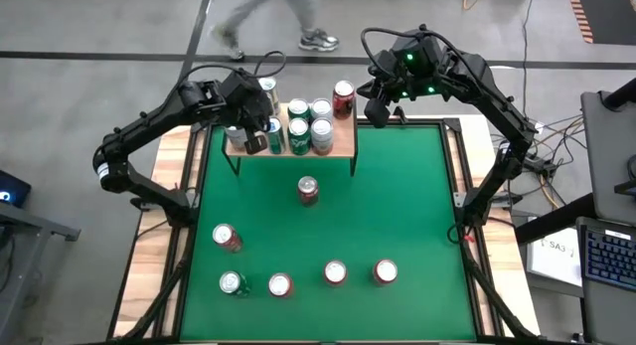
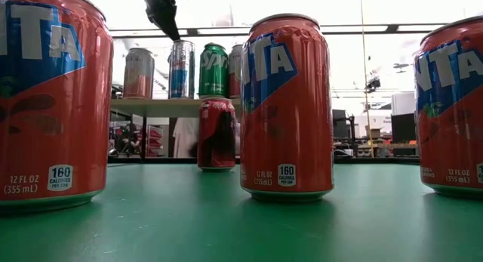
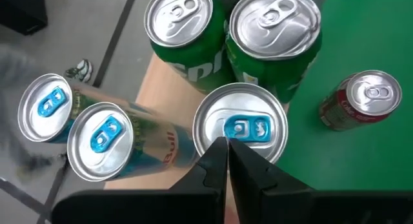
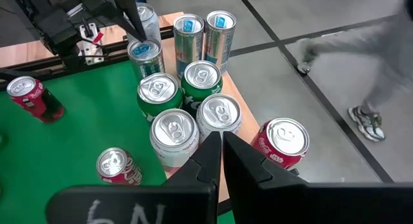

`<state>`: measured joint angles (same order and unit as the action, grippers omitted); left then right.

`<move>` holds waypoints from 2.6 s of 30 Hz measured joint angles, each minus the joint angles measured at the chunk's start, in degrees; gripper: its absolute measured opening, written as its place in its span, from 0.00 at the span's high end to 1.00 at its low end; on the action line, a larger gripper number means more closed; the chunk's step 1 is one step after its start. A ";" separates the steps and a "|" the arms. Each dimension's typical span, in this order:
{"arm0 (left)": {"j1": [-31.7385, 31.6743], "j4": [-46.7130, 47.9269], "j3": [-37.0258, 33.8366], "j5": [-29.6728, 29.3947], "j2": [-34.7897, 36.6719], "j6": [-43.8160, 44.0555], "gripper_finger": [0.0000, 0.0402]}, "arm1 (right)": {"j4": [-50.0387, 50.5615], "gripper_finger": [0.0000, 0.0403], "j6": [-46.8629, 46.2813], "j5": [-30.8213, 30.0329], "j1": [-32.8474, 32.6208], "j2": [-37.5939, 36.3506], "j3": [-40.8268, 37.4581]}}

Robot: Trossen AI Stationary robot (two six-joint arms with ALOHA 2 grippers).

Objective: Place canned beverage on shelf
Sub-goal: Put the orange can on the shelf

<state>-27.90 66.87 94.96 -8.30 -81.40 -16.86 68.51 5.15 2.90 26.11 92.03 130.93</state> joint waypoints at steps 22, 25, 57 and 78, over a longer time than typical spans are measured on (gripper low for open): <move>0.11 -2.40 -1.84 0.29 0.11 0.89 1.00 | 0.00 0.98 -0.22 0.02 0.00 0.00 0.00; 0.11 -2.40 -1.89 0.30 0.28 0.89 1.00 | 0.00 0.98 -0.24 0.02 0.02 0.00 0.00; -8.93 -7.20 -2.24 -5.42 1.29 -10.60 1.00 | -0.22 0.98 -0.20 0.02 0.01 0.01 -0.01; -9.70 -8.46 -3.98 -1.39 -0.18 -9.36 1.00 | -0.22 0.98 -0.20 0.00 0.02 0.00 -0.02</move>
<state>-37.60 58.41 90.98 -9.69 -81.58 -26.22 68.29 4.95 2.90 26.13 92.03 130.91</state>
